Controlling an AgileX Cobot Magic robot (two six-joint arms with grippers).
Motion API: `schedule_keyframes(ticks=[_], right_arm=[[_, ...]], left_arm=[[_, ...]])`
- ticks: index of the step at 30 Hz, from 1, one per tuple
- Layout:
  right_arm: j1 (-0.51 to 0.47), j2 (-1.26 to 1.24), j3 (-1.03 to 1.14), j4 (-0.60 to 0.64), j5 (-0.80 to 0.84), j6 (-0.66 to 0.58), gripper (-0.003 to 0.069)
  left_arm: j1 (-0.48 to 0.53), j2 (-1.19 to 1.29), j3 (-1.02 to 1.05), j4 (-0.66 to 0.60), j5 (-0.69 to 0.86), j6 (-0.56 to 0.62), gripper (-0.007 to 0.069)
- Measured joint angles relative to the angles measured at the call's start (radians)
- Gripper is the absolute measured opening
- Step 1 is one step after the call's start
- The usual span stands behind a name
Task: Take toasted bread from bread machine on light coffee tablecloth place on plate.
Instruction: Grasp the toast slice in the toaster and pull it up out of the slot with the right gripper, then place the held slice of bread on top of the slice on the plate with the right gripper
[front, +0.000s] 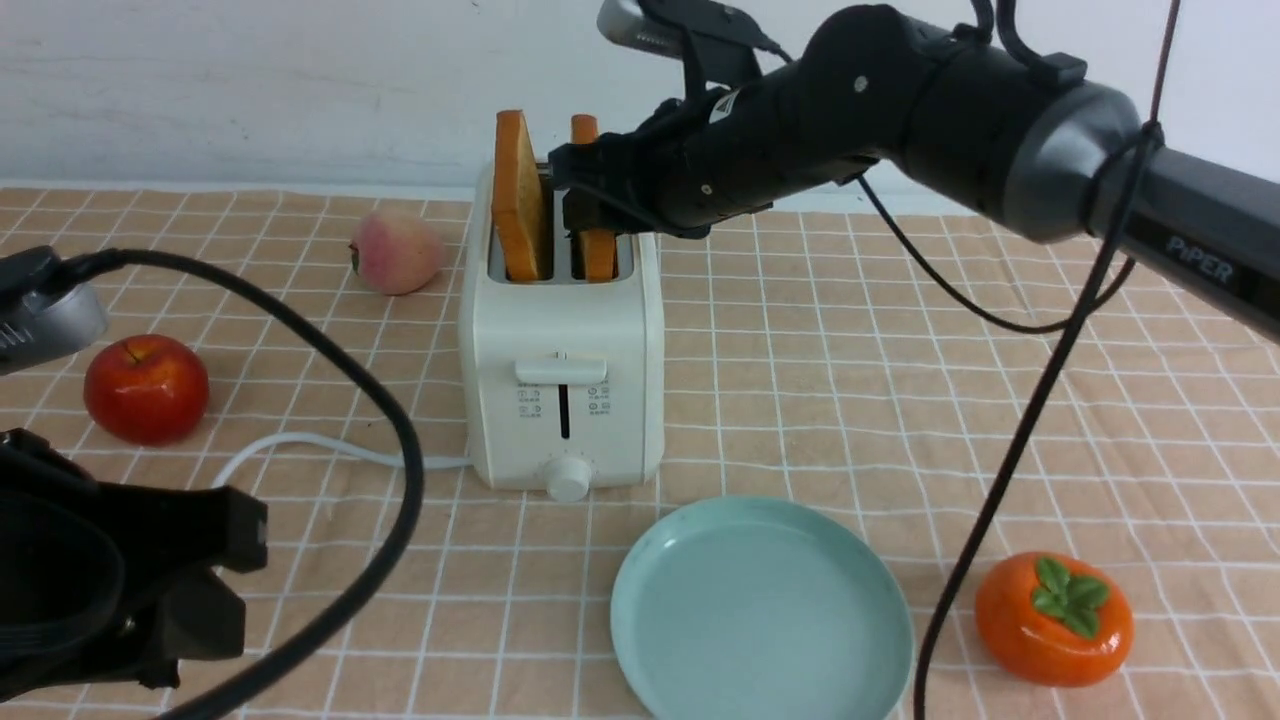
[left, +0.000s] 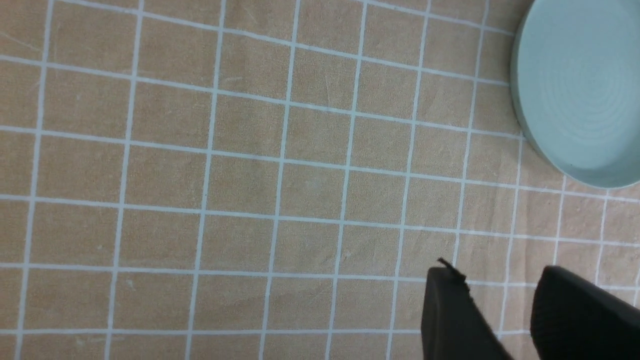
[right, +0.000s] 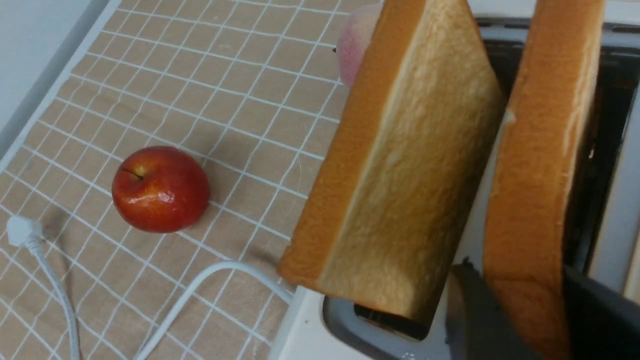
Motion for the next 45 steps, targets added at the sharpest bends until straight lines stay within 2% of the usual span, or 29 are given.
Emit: schedule_keyframes(ticks=[1, 2, 3, 11, 15, 21, 26, 27, 31, 35, 37, 41, 45], right_arm=[[0.000, -0.002, 0.000, 0.000, 0.000, 0.000, 0.0149], [-0.001, -0.010, 0.000, 0.000, 0.002, -0.002, 0.0081], [-0.001, -0.017, -0.001, 0.000, 0.003, -0.002, 0.0071], [-0.036, -0.240, -0.023, -0.008, 0.078, -0.005, 0.0081], [-0.099, -0.364, -0.028, -0.076, 0.210, -0.002, 0.0081], [-0.242, -0.495, -0.018, -0.216, 0.618, 0.147, 0.0081], [-0.258, -0.512, 0.139, -0.223, 0.660, 0.184, 0.0081], [-0.258, -0.511, 0.186, -0.196, 0.661, 0.184, 0.0081], [-0.232, -0.503, 0.450, 0.042, 0.616, 0.108, 0.0081], [-0.206, -0.485, 0.641, 0.326, 0.516, -0.117, 0.0081], [-0.205, -0.468, 0.707, 0.430, 0.496, -0.219, 0.0081], [-0.205, -0.426, 0.787, 0.543, 0.468, -0.338, 0.0081], [-0.205, -0.402, 0.806, 0.550, 0.444, -0.359, 0.0101]], left_arm=[[0.000, 0.000, 0.000, 0.000, 0.000, 0.000, 0.0238], [0.000, 0.000, 0.000, 0.000, 0.001, 0.000, 0.0238], [0.000, 0.000, 0.000, 0.000, 0.001, 0.000, 0.0238], [0.000, 0.000, 0.000, 0.001, 0.005, 0.000, 0.0238], [0.000, 0.000, 0.000, 0.002, 0.005, 0.000, 0.0238], [0.000, 0.000, 0.000, 0.002, 0.005, 0.000, 0.0238], [0.000, 0.000, 0.000, 0.002, -0.016, 0.000, 0.0238], [0.000, 0.000, 0.000, 0.002, -0.021, 0.000, 0.0238], [0.000, 0.000, 0.000, 0.003, -0.039, 0.000, 0.0238], [0.000, 0.000, 0.000, 0.003, -0.040, 0.000, 0.0238], [0.000, 0.000, 0.000, 0.003, -0.040, 0.000, 0.0238], [0.000, 0.000, 0.000, 0.003, -0.042, 0.000, 0.0238], [0.000, 0.001, 0.000, 0.001, -0.044, 0.000, 0.0238]])
